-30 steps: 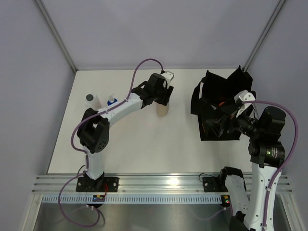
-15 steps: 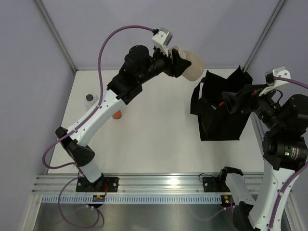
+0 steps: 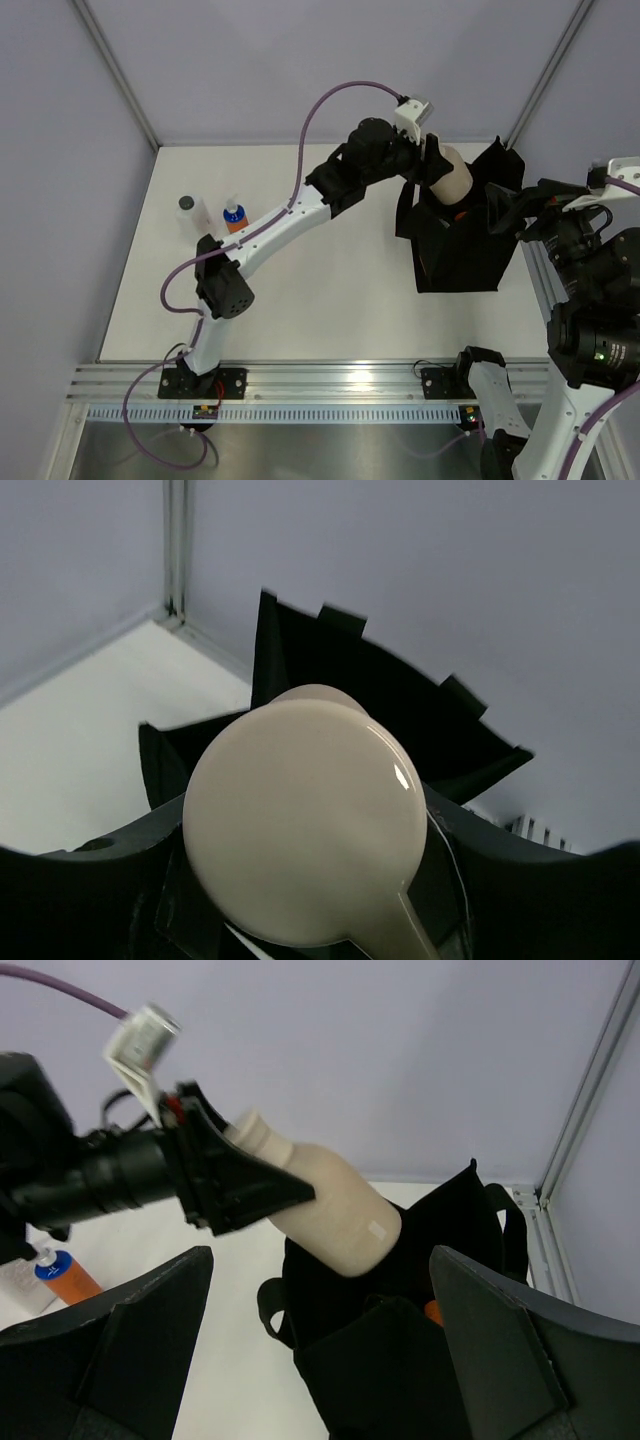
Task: Place the personal care products into the canvas bag
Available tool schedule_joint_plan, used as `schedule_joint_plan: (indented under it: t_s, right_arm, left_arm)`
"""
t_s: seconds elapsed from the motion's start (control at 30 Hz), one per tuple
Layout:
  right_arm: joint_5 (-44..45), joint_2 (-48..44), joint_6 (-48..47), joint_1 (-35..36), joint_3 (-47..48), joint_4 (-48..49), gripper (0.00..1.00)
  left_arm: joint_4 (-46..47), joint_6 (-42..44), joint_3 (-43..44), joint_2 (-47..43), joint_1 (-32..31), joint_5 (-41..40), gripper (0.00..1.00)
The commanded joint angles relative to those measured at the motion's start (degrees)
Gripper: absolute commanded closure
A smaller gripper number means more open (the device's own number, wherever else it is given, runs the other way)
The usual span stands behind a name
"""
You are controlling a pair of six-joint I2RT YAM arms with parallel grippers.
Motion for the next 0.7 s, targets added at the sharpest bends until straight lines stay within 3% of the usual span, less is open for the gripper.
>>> schedule_joint_plan:
  t_s: [0.0,0.67]
  right_arm:
    - [2.05,-0.70,1.19,-0.23,-1.73,2.62,0.01]
    - [0.03,-1.67,2.25,-0.49,-9.55,5.79,0.01]
  left_arm:
    - [9.53,1.71,2.57,-2.40,-0.94,-1.75,1.00]
    - [5.75,10.51,4.85,8.23,-5.68,4.12,1.00]
